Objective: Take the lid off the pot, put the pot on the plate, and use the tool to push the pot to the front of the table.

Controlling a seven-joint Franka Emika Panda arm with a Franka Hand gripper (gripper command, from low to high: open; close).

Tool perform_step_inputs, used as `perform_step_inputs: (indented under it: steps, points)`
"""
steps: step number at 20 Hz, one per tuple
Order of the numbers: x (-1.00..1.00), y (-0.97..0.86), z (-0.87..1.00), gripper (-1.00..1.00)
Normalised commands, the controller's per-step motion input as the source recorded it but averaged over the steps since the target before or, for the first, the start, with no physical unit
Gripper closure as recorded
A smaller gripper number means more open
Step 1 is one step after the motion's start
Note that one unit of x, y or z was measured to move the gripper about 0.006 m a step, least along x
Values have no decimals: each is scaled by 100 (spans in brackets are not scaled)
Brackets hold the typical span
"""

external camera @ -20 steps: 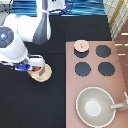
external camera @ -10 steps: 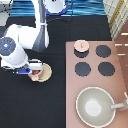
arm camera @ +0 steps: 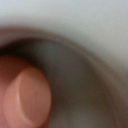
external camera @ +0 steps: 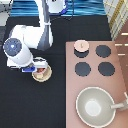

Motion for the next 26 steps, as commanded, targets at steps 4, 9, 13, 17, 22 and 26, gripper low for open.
perform_step_inputs:
  steps: [4, 9, 13, 17, 22, 26]
  points:
    - [-10, 0, -4, 100]
    - [-32, 10, -1, 100]
    - [-32, 15, 3, -100]
    - [-27, 5, 25, -100]
    - [-39, -6, 62, -100]
    - [-58, -37, 74, -100]
